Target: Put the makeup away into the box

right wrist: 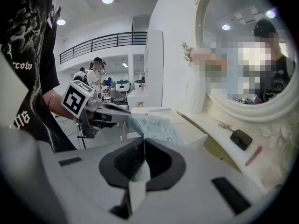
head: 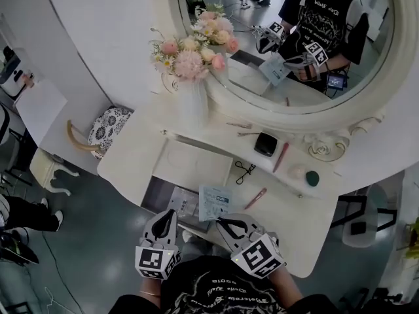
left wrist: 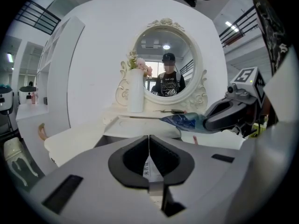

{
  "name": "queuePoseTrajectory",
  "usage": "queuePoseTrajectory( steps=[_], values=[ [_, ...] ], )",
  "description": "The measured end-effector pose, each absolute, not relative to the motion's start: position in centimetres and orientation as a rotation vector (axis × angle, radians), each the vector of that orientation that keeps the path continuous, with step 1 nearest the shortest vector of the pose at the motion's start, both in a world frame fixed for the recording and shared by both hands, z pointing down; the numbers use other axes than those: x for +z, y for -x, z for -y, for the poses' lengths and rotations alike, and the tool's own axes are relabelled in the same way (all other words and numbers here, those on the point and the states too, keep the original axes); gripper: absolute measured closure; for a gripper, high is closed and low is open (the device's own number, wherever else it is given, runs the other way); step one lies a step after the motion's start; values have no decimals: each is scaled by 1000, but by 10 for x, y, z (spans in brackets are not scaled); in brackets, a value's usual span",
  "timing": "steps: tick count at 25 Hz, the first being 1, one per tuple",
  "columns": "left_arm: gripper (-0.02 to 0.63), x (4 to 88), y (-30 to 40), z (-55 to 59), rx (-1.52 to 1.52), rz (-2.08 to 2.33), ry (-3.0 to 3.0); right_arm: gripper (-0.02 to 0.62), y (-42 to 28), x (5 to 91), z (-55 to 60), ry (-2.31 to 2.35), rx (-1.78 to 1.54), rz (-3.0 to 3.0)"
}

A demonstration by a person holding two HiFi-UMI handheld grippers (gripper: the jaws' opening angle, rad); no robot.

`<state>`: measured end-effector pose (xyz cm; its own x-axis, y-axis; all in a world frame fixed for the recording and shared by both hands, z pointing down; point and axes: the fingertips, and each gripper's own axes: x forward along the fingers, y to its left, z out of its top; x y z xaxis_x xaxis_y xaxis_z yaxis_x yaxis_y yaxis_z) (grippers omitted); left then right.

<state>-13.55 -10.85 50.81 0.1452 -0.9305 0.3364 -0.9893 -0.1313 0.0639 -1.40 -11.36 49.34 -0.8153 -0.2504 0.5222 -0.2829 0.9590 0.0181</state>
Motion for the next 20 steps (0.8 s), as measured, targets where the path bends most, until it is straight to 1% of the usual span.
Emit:
queuePoseTrajectory(
  steps=[12,20],
  values=[
    [584,506,197,93,279,1947,-2097,580,75,494,92,-245,-29,2536],
    [584,508,221,78,259,1979,-2056,580,104,492,84,-174,-57,2529]
  ],
)
